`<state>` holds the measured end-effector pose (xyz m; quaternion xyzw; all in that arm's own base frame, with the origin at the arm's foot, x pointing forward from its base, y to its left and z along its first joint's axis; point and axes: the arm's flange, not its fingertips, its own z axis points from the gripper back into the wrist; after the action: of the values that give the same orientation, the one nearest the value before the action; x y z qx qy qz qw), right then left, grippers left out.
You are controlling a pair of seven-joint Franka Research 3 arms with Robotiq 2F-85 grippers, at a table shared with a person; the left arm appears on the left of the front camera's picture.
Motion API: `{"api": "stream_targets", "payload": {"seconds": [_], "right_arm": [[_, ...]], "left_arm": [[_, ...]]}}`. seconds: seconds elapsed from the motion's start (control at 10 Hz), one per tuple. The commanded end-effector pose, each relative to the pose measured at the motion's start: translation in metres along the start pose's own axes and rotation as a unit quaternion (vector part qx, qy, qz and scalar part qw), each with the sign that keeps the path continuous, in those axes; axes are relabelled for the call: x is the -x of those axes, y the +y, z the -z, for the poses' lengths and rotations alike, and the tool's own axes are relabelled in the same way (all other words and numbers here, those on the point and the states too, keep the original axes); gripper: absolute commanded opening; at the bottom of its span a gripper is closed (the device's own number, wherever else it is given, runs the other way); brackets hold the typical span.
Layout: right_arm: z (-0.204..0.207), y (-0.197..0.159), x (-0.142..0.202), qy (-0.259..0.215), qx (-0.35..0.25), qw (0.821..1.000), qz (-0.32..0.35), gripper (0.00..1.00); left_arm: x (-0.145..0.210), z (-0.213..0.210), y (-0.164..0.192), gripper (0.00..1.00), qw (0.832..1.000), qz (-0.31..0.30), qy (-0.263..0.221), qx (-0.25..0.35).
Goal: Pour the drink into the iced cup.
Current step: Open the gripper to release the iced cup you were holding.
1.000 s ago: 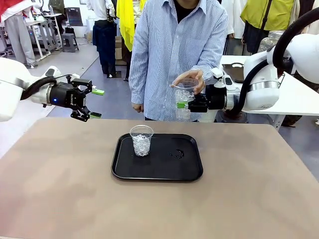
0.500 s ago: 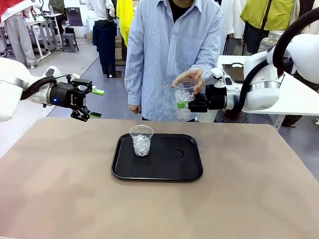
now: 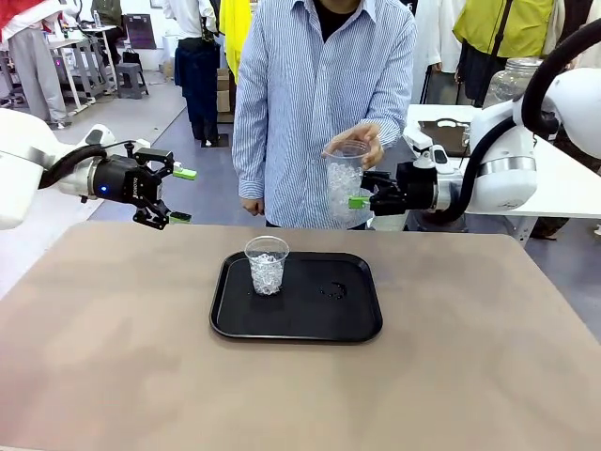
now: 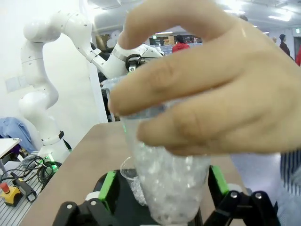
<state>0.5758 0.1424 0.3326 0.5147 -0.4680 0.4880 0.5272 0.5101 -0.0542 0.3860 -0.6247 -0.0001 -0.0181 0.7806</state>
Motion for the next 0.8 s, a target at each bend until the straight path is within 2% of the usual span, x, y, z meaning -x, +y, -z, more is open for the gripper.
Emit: {"api": "stream_targets", "payload": {"seconds": [0.0,0.4,0.7], "right_arm": [[-0.022,0.013,0.003,0.005,-0.001,1.0,0.014,1.0],[-0.078,0.043,0.03,0.033,0.015,0.999,-0.006,1.0],[-0.107,0.059,0.046,0.007,0.035,0.999,-0.023,1.0]], "left_arm": [[0.006,-0.001,-0.001,1.0,1.0,0.007,-0.004,-0.001],[0.006,-0.001,-0.001,1.0,1.0,0.007,-0.004,-0.001],[0.006,-0.001,-0.001,1.0,1.0,0.007,-0.004,-0.001]]}}
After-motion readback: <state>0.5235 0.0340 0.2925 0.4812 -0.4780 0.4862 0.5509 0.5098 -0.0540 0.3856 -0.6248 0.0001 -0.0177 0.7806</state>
